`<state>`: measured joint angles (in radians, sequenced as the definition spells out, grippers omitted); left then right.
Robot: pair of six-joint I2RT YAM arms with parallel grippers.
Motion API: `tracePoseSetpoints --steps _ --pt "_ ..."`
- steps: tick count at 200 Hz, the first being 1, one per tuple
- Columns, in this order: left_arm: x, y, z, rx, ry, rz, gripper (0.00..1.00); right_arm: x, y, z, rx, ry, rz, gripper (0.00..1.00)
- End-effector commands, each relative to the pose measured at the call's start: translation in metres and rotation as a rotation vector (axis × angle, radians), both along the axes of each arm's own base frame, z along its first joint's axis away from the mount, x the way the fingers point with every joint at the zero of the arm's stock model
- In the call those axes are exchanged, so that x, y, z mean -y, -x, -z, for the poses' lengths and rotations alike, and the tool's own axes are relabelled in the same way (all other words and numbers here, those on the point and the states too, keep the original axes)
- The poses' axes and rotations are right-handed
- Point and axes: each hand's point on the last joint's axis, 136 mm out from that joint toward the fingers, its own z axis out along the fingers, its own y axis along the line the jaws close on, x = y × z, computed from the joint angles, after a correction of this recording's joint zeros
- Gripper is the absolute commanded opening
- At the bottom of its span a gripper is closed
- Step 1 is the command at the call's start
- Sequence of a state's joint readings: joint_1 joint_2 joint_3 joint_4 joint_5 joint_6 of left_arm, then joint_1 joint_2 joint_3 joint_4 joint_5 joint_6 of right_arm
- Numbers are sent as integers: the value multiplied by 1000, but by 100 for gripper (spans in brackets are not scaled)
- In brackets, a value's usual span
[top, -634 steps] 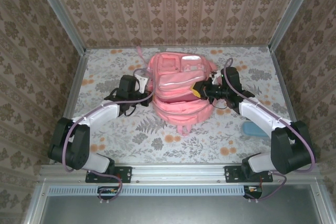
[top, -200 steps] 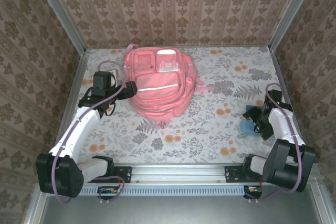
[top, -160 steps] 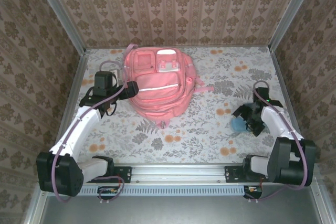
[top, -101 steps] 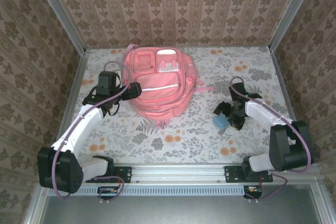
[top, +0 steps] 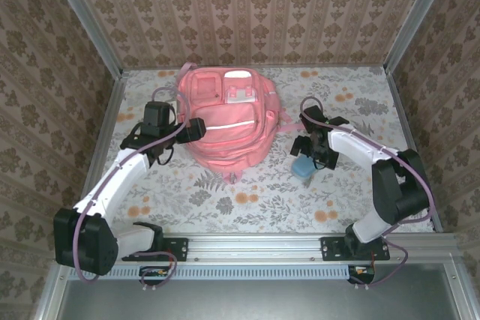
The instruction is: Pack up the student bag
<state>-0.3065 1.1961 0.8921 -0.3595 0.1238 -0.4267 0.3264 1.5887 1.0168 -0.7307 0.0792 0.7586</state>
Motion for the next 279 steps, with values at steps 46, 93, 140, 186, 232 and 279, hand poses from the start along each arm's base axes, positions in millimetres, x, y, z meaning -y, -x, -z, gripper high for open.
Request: tracePoseSetpoints --steps 46,93,140,186,232,279 --pt "12 -6 -15 22 15 28 100 10 29 14 -99 61 -33 100" --pt "16 -8 -17 27 11 44 100 0 48 17 -126 -16 -105 99" --pt "27 -7 -18 19 -5 96 100 -4 48 25 -130 -37 -107 92" --pt "46 -2 -14 7 -90 237 100 -1 46 30 -134 -20 -103 75" --pt "89 23 4 4 -318 586 96 3 39 5 -38 -36 -93 68" --pt "111 29 31 16 -507 854 83 3 37 -13 11 -78 -88 67"
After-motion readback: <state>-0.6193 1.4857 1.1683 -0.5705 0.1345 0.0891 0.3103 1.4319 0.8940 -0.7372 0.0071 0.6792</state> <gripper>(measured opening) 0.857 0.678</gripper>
